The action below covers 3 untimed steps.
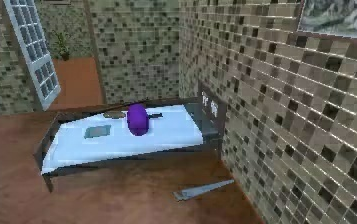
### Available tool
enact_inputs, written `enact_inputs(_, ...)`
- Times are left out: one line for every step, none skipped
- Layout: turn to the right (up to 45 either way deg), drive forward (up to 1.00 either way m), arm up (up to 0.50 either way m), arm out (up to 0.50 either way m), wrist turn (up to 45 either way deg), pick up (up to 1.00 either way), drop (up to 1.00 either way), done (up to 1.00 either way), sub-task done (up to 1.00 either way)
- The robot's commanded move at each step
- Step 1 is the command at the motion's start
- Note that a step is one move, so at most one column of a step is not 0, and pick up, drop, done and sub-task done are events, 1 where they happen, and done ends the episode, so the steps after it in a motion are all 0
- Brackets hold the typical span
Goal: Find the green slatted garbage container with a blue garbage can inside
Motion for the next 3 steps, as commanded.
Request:
enact_inputs(-45.0,0.0,0.0,0.0,0.0,0.0,0.0,0.0,0.0)
enact_inputs(-45.0,0.0,0.0,0.0,0.0,0.0,0.0,0.0,0.0)
enact_inputs(-12.0,0.0,0.0,0.0,0.0,0.0,0.0,0.0,0.0)
